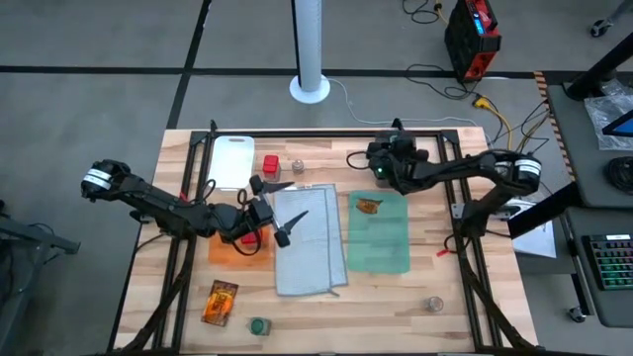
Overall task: Sort spices by type
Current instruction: Put the right green seasoning bottle into the black bin
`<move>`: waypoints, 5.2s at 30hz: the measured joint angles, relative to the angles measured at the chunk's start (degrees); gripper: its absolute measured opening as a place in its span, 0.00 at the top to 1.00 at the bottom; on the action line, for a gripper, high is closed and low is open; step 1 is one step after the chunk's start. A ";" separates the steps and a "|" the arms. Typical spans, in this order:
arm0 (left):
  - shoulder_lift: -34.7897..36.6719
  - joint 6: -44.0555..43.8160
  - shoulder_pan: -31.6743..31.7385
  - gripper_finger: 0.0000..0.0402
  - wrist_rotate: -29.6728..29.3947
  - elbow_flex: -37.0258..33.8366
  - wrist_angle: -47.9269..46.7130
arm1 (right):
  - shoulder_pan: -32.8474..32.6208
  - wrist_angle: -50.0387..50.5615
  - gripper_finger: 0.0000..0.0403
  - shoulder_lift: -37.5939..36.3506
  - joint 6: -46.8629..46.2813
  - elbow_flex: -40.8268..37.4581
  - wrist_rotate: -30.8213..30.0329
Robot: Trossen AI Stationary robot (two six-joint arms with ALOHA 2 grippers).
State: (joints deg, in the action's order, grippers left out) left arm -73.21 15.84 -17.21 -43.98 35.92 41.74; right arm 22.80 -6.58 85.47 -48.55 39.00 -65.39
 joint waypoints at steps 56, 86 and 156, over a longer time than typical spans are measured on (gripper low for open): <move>0.02 4.49 0.07 0.08 -5.08 -0.02 -2.64 | 3.11 -1.01 0.41 4.50 4.45 0.01 -1.68; 0.02 3.18 0.07 0.08 -4.99 -0.02 -3.02 | 12.49 50.81 0.97 -1.34 29.25 30.05 47.80; 0.02 2.09 0.04 0.08 -5.01 -0.02 -4.62 | 13.96 65.43 0.98 13.36 28.66 40.94 39.39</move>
State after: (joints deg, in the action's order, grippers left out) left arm -73.19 17.93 -17.17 -48.99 35.90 37.12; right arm 36.76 58.85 98.83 -19.89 79.94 -26.00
